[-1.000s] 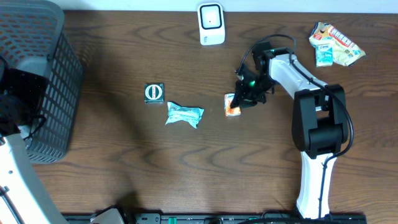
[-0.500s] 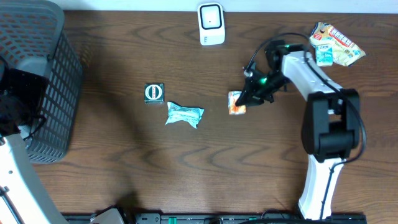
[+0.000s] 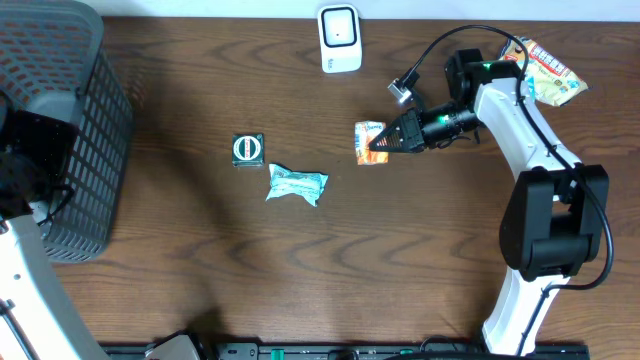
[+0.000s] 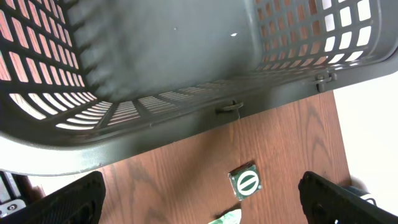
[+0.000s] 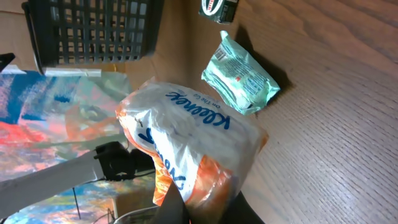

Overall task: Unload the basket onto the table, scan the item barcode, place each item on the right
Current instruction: 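Lift the orange pack and rotate it toward the scanner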

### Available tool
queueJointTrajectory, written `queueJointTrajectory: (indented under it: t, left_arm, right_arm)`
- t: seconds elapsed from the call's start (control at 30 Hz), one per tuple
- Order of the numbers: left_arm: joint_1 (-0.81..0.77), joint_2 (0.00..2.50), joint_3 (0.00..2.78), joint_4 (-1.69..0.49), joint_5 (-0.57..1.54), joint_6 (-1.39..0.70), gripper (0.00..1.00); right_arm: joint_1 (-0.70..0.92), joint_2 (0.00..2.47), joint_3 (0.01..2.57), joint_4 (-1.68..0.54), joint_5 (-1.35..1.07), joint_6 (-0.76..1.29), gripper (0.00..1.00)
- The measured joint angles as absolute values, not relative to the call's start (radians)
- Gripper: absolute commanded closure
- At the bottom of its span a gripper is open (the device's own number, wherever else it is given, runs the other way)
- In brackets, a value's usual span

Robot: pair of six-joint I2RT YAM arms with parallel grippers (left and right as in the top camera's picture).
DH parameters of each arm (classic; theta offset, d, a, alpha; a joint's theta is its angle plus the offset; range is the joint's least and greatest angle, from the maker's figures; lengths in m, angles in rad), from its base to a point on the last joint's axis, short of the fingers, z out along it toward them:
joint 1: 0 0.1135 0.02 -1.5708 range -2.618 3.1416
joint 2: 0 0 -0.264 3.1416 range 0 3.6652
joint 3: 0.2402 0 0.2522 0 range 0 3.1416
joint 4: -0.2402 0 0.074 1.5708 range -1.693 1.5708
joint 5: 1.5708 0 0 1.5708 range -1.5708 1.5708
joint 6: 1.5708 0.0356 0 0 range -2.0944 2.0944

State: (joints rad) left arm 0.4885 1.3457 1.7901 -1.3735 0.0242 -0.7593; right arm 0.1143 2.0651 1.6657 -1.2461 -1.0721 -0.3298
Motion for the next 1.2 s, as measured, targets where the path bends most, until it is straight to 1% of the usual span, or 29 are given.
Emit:
queueJointTrajectory:
  t: [0.13,0.47,0.83,0.97,1.2]
  left_arm:
    - [0.488,1.346,1.79,-1.374,0.024,-0.759,0.02]
    - [0.488,1.346,1.79,-1.374,0.024,-0.76,0.02]
    - [0.488,1.346,1.79,-1.374,0.024,-0.759,0.02]
    - [0.488,1.346,1.79,-1.374,0.024,-0.759,0.02]
    - [0.488,1.346,1.79,-1.374,0.024,-0.759,0.02]
  right_arm:
    - [0.114,2.065,1.666,-1.258,-1.099,-0.366,0.99]
    - [0.114,2.065,1.666,-1.424,-1.257,-0.714,0.99]
    - [0.114,2.065,1.666,-1.654,-1.291,-1.031,0.99]
    - [0.114,2.065,1.666,-1.66,-1.29,-1.083,0.99]
    - [0.116,2.065,1.666,-1.66,-1.287,-1.11,0.99]
